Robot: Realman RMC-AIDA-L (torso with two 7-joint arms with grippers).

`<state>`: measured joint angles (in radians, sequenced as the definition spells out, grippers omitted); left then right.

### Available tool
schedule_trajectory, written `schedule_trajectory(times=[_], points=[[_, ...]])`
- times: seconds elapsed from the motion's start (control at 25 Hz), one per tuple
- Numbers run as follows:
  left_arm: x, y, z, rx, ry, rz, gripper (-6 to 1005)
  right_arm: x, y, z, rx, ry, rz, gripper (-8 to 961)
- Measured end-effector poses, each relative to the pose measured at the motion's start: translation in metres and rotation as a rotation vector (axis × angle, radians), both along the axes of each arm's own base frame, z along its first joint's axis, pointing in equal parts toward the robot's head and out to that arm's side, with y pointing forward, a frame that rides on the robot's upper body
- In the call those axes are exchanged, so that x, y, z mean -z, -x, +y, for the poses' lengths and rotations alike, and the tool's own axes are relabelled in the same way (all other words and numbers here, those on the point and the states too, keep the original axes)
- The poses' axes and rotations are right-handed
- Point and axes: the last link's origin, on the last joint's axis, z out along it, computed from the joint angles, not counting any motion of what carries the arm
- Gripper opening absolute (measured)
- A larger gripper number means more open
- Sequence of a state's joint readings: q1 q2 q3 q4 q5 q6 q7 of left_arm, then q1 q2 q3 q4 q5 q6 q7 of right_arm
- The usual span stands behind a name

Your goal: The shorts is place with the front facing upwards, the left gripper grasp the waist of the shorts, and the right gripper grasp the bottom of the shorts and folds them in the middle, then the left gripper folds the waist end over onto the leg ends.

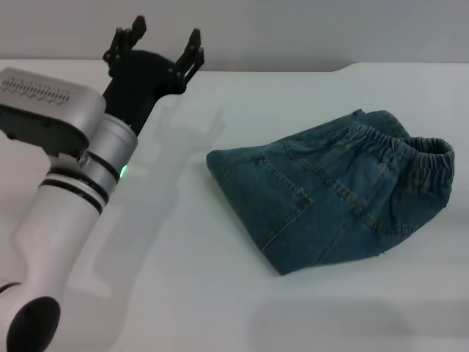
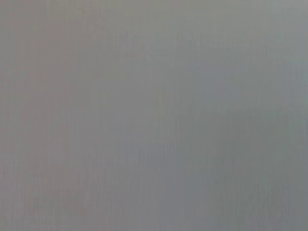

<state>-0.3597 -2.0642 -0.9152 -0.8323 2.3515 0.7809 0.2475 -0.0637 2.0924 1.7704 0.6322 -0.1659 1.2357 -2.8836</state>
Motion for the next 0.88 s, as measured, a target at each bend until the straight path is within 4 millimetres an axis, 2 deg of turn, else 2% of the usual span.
schedule_trajectory(times=[0.2,0.44,0.68,0.84,0.88], points=[[0.005,0.010,0.000,0.000,0.011,0.056,845,0.007,0.002,-0.007,-0.032,0.036,-0.035,26],[0.003,0.027,0.003,-0.041,0.001,0.052,844,0.003,-0.004,-0.012,-0.006,0.006,-0.016,39],[-0.015,0.051,0.008,-0.105,-0.042,-0.029,843,-0.004,-0.021,-0.015,0.094,-0.041,0.042,53],[-0.023,0.070,0.008,-0.161,-0.072,-0.020,843,-0.011,-0.037,-0.025,0.182,-0.087,0.082,62],[-0.025,0.073,0.007,-0.170,-0.077,-0.022,843,-0.012,-0.040,-0.027,0.197,-0.092,0.086,128]])
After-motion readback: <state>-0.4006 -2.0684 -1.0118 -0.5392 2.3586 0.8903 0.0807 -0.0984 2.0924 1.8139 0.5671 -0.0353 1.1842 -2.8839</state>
